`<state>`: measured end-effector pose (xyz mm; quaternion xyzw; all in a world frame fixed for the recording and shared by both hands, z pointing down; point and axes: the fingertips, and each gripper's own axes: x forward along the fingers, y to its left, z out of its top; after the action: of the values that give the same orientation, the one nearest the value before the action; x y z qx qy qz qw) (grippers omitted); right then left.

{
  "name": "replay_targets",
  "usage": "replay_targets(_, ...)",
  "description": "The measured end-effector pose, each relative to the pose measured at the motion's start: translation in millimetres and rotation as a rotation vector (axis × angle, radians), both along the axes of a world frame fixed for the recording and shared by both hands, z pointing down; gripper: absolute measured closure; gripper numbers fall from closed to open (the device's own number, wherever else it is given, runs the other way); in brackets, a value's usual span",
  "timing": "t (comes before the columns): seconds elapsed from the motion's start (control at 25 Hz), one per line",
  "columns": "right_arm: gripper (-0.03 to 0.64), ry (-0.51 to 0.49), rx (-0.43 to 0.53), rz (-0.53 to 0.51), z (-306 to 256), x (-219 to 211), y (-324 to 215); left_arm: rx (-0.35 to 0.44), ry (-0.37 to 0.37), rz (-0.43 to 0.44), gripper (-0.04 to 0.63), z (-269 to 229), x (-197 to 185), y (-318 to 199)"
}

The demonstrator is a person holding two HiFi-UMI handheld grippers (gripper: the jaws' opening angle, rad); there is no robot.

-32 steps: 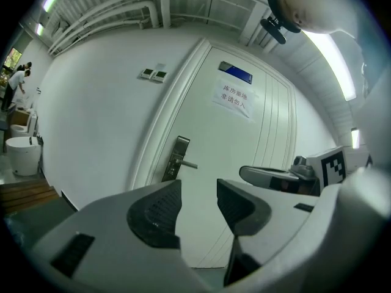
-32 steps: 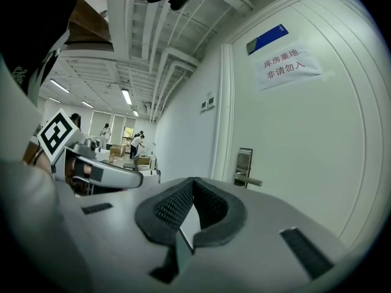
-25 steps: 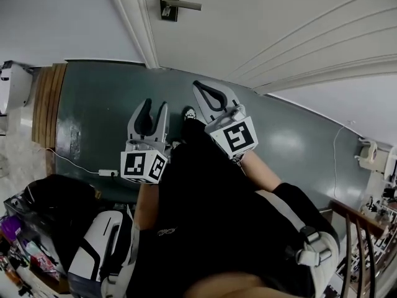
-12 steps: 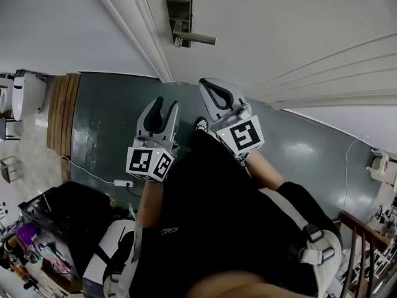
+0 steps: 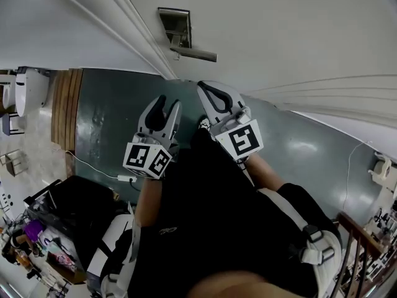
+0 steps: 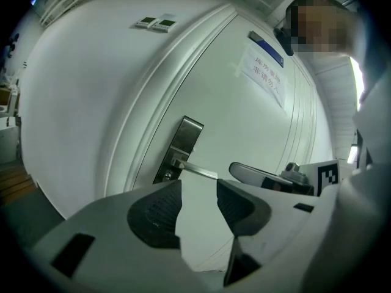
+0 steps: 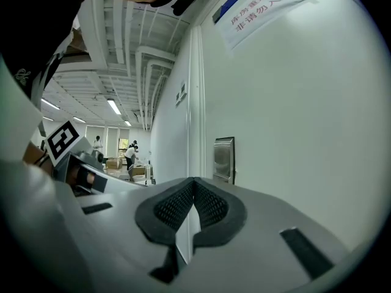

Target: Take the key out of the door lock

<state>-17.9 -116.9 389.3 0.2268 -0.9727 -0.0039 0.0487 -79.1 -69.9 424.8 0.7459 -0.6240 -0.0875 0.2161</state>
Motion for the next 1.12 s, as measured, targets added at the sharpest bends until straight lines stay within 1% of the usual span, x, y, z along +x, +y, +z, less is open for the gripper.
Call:
replay_targets(0.12,0.609,0.007,0.001,-0.005,5,-5,-14,-0.004,0.029,-0.009,0.408,5,-7,-14)
replay_targets(0.24,0.609,-0.009,0.002,-0.001,2,-9,-24,-0.011,0.041,-0.014,0.408,7,-13,-21)
replay_targets(0.52,0.609,-0.009,0.015,0.023,-7,-24,-34,-0.014,0.08,0.035,0.408,13,-28,-43)
replay_targets(0.72,0.609,-0.013,0.011,0.099,-13,-33,-47,-0.017,0.115,0.119,0.409,18,-39,-63)
replay_targets(0.92,0.609,0.021,-0.012,0.186,-8,-40,-57,-0.036,0.103,0.225,0.408,27,-43,-78)
replay_targets(1.04,0.609,0.012,-0.016,0.227,-10,-45,-61,-0.046,0.13,0.265,0.41,34,-48,-85)
replay_targets(1.12,0.608,0.023,-0.03,0.261,-8,-44,-61,-0.054,0.149,0.286,0.41,40,-52,-89)
